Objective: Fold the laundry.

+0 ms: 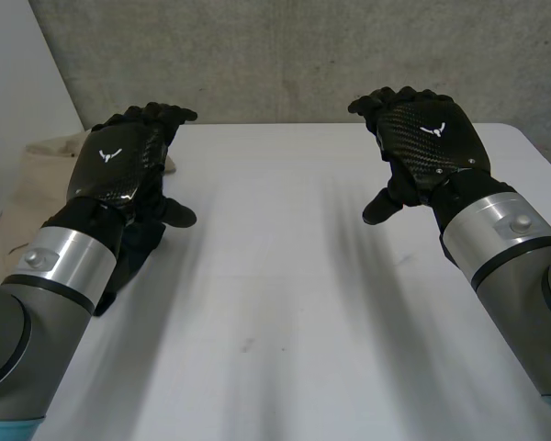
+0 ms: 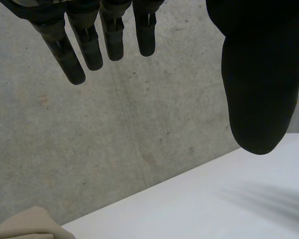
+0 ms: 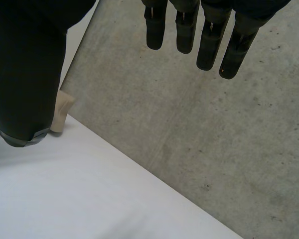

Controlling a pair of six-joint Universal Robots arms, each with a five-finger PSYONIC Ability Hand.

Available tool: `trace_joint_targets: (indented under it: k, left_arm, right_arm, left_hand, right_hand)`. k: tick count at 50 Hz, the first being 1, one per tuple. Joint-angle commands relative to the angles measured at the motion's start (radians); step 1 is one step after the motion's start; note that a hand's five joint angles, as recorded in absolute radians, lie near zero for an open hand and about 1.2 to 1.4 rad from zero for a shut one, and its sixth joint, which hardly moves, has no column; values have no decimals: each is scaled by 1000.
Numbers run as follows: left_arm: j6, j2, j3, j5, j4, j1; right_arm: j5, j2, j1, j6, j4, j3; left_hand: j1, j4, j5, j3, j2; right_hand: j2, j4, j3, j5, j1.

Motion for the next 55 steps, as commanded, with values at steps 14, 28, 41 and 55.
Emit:
trace_joint_targets:
  k: [14, 28, 41, 55]
  left_arm:
    - [54, -16, -26, 1, 45, 7]
    - [54, -12, -21, 1, 46, 13]
    - [189, -192, 144, 10, 38, 174]
    - [436, -623, 439, 7, 37, 440]
  right_arm:
    - [30, 1, 0, -21, -21, -5]
    - [28, 3, 5, -23, -18, -7]
    - [24, 10, 12, -55, -10, -3]
    - [21, 21, 17, -69, -7, 7]
  left_hand:
    - [-101, -101, -101, -97, -105]
    - [-101, -101, -101, -97, -105]
    - [-94, -94, -94, -90, -98]
    - [-7, -7, -7, -2, -10]
  right_hand:
    - [-89, -96, -94, -81, -32]
    - [-89, -96, -94, -81, -32]
    - [-89, -96, -94, -81, -32]
    - [-89, -96, -94, -81, -32]
